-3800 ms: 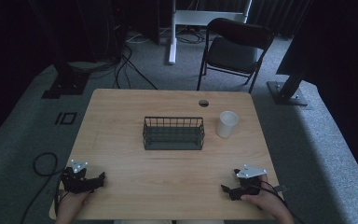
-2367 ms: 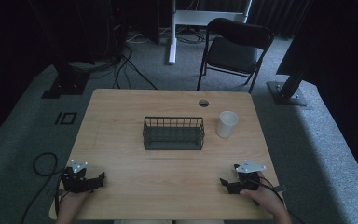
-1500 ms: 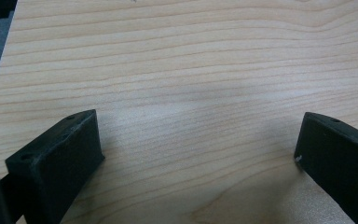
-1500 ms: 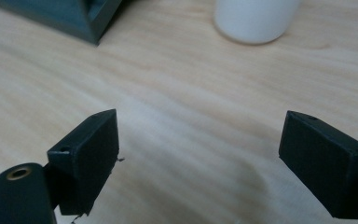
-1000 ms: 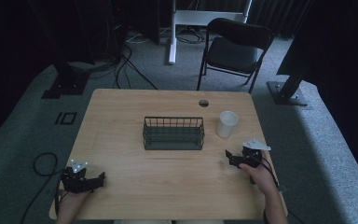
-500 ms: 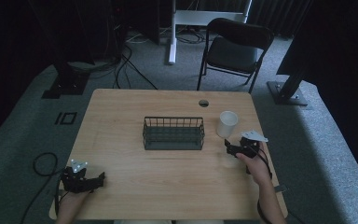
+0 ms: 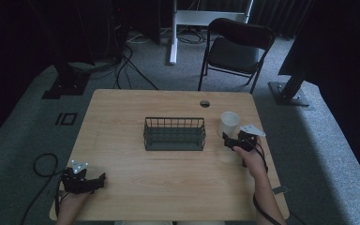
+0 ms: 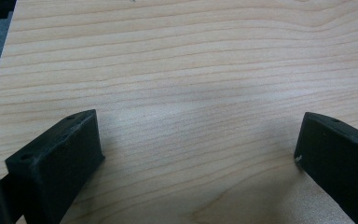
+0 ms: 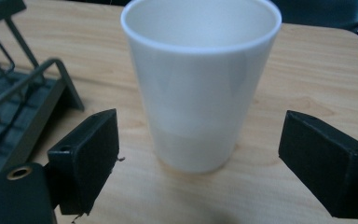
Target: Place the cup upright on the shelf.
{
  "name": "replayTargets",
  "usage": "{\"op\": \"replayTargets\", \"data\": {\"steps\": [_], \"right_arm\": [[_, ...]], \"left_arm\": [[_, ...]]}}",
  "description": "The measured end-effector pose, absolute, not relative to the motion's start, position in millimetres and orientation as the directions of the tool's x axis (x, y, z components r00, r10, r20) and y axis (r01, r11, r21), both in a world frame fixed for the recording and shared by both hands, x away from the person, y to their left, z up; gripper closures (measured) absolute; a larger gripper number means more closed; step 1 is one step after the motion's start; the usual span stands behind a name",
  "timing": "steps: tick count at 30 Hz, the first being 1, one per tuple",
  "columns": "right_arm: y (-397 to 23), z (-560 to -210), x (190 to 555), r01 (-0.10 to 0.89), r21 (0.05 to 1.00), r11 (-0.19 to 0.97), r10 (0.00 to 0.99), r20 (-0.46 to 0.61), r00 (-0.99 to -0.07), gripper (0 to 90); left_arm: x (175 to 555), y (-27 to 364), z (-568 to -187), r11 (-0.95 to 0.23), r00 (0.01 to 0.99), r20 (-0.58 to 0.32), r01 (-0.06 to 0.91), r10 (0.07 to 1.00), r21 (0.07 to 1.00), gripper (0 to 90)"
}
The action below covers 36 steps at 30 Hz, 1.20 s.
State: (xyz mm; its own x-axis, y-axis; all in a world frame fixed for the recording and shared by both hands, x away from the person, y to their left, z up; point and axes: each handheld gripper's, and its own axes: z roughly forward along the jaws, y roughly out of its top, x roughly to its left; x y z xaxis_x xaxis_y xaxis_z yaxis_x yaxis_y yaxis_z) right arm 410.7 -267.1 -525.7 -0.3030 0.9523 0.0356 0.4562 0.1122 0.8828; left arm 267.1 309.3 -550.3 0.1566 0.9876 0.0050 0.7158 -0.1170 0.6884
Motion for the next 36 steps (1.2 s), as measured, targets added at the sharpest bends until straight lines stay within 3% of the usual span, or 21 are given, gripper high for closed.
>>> {"op": "replayTargets", "data": {"steps": [31,36], "right_arm": [[-255,-522,444,0.416,0.909,0.038,0.961,0.081,-0.266,11.9],[-255,-520,444,0.413,0.910,0.032,0.965,0.079,-0.249,18.2]], "left_arm": [[267,309,-550,-0.118,0.157,0.005,0.716,0.988,0.688,0.7],[267,309,-550,-0.118,0.157,0.005,0.716,0.988,0.688,0.7]]}}
